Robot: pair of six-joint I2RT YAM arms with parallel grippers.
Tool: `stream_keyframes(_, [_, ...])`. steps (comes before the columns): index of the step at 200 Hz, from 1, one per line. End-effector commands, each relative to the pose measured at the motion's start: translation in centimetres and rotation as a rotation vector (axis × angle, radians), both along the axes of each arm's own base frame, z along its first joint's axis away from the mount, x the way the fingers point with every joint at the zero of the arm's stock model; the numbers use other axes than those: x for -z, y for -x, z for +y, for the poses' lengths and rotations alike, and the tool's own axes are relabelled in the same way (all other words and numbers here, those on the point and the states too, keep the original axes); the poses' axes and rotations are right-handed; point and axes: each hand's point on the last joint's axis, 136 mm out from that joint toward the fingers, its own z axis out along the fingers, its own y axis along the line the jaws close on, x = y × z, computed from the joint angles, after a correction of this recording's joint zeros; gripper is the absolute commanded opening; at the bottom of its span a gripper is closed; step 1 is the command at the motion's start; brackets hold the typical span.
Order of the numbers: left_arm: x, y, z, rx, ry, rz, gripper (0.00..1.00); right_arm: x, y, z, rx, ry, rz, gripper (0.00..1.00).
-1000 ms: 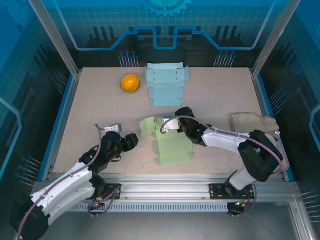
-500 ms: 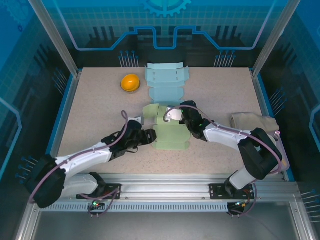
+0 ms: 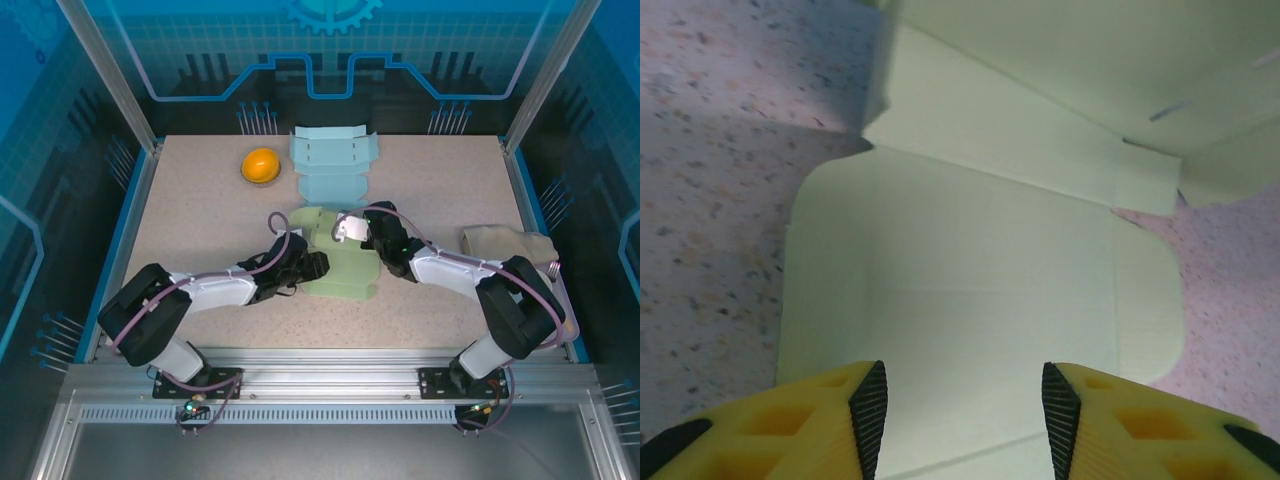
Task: Fold the paper box
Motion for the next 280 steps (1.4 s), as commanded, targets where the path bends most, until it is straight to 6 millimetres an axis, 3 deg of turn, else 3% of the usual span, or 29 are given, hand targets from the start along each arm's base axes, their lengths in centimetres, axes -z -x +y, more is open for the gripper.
stream_keyframes(1, [1.1, -0.9, 1.5, -0.066, -0.005, 0.001, 0.48, 1.0, 0.4, 0.1, -0.031, -0.013, 0.02, 0.0])
stream_keyframes(50, [3.1, -0.1, 1.0, -0.044, 0.014, 0.064, 0.48, 3.4, 0.7, 0.3, -0.054, 0.018, 0.038, 0.0])
stream_keyframes(90, [5.1, 1.4, 2.0, -0.075, 0.018, 0.117, 0.46, 6.0, 1.2, 0.2, -0.096, 0.122, -0.003, 0.0])
stream_keyframes(117, [6.0, 2.1, 2.9, -0.079, -0.012, 0.128, 0.46, 5.8, 1.9, 0.9, -0.141, 0.139, -0.041, 0.0])
stream_keyframes(143, [6.3, 2.4, 3.1, -0.08, -0.01, 0.133, 0.45, 4.3, 2.4, 1.3, -0.164, 0.155, -0.117, 0.0])
stream_keyframes(173, [3.3, 1.4, 3.1, -0.049, 0.033, 0.068, 0.46, 2.5, 2.7, 1.6, -0.175, 0.175, -0.178, 0.0])
stream_keyframes(204, [-4.2, 0.8, 2.8, 0.029, 0.074, -0.077, 0.49, 1.8, 2.2, 1.4, -0.158, 0.173, -0.197, 0.0])
stream_keyframes(236, [-10.1, 1.2, 6.6, -0.009, -0.014, -0.213, 0.52, 1.3, 1.8, 1.2, -0.139, 0.15, -0.209, 0.0])
stream_keyframes(255, [-10.4, 1.3, 10.1, -0.077, -0.103, -0.241, 0.52, 0.7, 1.9, 1.4, -0.144, 0.134, -0.225, 0.0])
stream_keyframes(280, [-8.3, 1.0, 14.9, -0.235, -0.204, -0.205, 0.48, 0.6, 2.3, 1.7, -0.169, 0.122, -0.203, 0.0])
